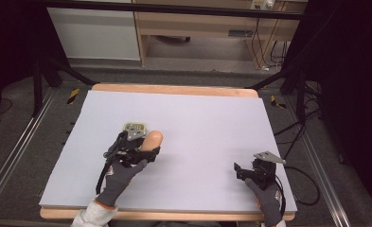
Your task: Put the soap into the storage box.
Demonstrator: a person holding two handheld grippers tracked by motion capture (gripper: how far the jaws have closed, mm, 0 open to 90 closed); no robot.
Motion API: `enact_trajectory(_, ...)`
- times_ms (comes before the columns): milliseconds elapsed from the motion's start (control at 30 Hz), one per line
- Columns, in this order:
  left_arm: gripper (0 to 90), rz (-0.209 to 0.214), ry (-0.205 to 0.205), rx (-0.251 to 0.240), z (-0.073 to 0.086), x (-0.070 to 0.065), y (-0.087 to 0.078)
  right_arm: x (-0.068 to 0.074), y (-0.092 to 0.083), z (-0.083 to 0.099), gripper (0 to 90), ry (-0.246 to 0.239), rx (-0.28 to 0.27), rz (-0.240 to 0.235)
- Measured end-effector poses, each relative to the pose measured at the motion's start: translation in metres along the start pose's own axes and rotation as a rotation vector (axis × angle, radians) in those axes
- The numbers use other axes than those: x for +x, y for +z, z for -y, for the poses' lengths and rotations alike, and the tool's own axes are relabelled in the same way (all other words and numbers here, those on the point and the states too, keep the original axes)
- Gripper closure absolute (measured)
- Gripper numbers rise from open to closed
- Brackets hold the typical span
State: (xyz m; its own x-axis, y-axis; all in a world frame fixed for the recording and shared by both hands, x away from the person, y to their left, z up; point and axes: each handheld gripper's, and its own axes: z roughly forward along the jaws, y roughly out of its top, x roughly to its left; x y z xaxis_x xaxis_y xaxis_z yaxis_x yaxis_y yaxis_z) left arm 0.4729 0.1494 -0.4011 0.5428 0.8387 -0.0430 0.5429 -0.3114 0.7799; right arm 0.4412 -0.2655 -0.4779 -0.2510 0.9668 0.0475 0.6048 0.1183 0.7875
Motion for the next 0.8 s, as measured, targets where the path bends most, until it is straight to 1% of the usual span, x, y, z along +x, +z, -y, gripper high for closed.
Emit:
enact_trajectory(200,31.4,-0.023,-0.022,-0.007,0.000,0.008,-0.002,0.000,0.000,0.000,6.5,-0.001,-0.002,0.000)
enact_trajectory(300,31.5,-0.030,-0.024,-0.007,0.000,0.011,-0.003,0.000,0.000,0.000,6.6,0.000,0.000,0.000)
enact_trajectory(333,31.5,-0.040,-0.031,-0.011,0.000,0.013,-0.004,0.000,0.000,0.000,6.5,0.000,0.000,-0.001)
enact_trajectory(467,31.5,-0.057,-0.035,-0.011,0.000,0.018,-0.005,0.000,0.000,0.000,6.5,0.002,-0.001,-0.002)
enact_trajectory(567,31.5,-0.068,-0.038,-0.009,0.000,0.020,-0.005,0.000,0.000,0.000,6.5,-0.007,-0.003,0.000)
enact_trajectory(800,31.5,-0.086,-0.050,-0.016,-0.001,0.027,-0.005,0.000,0.000,0.000,6.5,-0.008,-0.008,0.001)
